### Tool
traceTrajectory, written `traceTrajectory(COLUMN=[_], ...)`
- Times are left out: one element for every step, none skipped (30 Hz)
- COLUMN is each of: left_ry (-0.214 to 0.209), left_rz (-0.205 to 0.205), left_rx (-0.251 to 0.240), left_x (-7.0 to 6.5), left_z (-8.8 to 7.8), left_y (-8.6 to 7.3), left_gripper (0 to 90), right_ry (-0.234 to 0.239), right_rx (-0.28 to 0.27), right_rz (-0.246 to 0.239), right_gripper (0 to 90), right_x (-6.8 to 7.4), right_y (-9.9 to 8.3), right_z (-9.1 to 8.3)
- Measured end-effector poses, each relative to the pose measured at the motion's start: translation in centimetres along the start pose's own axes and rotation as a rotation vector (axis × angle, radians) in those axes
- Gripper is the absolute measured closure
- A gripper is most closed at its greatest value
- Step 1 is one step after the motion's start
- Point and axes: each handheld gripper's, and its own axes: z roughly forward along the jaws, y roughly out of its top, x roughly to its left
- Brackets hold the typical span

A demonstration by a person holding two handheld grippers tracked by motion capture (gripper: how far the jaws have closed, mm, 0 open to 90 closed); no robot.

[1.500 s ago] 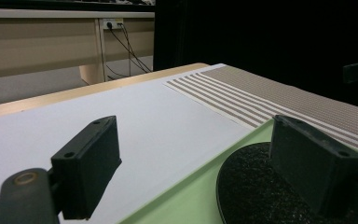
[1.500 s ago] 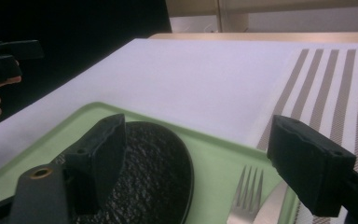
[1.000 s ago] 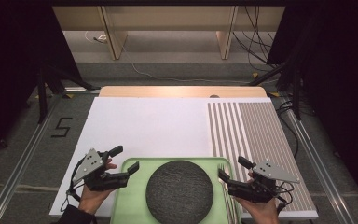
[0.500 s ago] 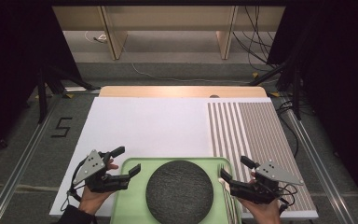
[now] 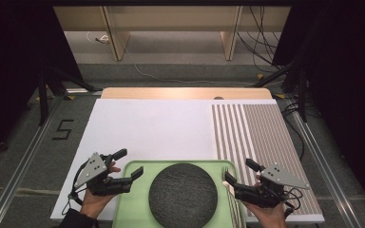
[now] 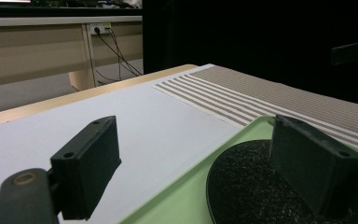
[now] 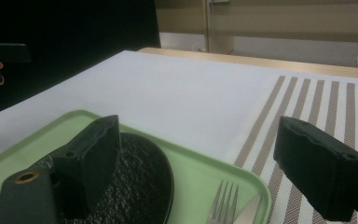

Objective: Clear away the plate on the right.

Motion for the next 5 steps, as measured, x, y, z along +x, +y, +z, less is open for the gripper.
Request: traceTrajectory(left_ry=[0.000, 0.000, 0.000, 0.000, 0.001], left_rz=[0.000, 0.001, 0.001, 0.000, 0.000], left_rx=[0.000, 0.000, 0.000, 0.000, 0.000], left_x=[0.00, -0.01, 0.00, 0.00, 0.00], left_z=[0.00, 0.00, 0.01, 0.01, 0.02], left_y=[0.00, 0.00, 0.00, 0.00, 0.00], left_gripper=[15.5, 15.5, 15.5, 15.5, 15.5], right_ry=[-0.002, -0.003, -0.002, -0.001, -0.001], right_rx=[-0.001, -0.001, 0.002, 0.002, 0.002], right_rz=[-0.002, -0.003, -0.006, -0.006, -0.007], right_gripper=[15.8, 15.8, 15.8, 15.8, 15.8], right_x=[0.01, 0.02, 0.03, 0.04, 0.05], right_y=[-0.01, -0.01, -0.02, -0.03, -0.02], right_z=[0.02, 0.02, 0.03, 0.04, 0.03])
